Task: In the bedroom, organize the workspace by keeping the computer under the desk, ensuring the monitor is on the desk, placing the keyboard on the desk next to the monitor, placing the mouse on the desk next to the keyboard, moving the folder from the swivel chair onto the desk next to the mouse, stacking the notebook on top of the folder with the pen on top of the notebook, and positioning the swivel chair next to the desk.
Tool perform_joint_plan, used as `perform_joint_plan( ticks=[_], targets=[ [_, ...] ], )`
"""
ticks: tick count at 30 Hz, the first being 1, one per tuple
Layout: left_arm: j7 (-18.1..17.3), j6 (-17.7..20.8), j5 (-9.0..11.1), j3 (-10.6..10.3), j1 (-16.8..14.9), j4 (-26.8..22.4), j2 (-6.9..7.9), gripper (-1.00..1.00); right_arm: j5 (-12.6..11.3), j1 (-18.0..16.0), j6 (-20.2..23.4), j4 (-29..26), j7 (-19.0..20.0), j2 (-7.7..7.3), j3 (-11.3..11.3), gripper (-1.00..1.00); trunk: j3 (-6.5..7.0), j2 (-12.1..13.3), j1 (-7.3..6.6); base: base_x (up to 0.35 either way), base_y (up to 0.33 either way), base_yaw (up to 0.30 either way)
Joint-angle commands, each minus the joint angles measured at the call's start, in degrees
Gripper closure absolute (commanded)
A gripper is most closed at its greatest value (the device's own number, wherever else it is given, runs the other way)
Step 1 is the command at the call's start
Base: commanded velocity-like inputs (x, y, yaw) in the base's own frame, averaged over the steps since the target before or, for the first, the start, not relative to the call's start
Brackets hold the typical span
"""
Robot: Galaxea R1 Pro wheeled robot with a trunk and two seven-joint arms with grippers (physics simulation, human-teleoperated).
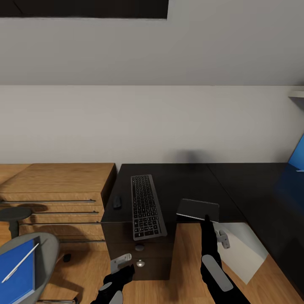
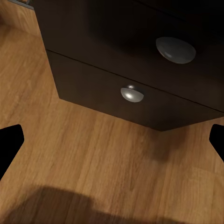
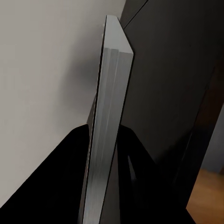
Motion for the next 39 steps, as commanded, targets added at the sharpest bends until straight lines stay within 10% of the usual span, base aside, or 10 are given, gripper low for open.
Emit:
perform_joint_plan(
  ticks=[1, 6, 7, 39],
  targets=[
    [0.4, 0.2, 0.2, -0.1, 0.0, -0.1, 0.03, -1.0, -0.6, 0.0, -0.3, 0.0, 0.3, -0.03, 0.2, 1.0, -0.06, 0.0, 0.0, 0.0, 0.0, 0.0],
    [0.4, 0.2, 0.2, -0.1, 0.0, -0.1, 0.03, -1.0, -0.6, 0.0, -0.3, 0.0, 0.2, -0.03, 0.2, 1.0, -0.06, 0.0, 0.0, 0.0, 0.0, 0.0],
    [0.4, 0.2, 0.2, -0.1, 0.0, -0.1, 0.03, -1.0, -0.6, 0.0, -0.3, 0.0, 0.2, -0.03, 0.2, -1.0, -0.06, 0.0, 0.0, 0.0, 0.0, 0.0],
    [0.4, -0.2, 0.2, -0.2, 0.0, 0.0, 0.03, -1.0, -0.5, 0.0, 0.1, 0.1, 0.0, -0.05, 0.3, -1.0, -0.06, 0.0, 0.0, -0.049, 0.0, 0.0]
  ],
)
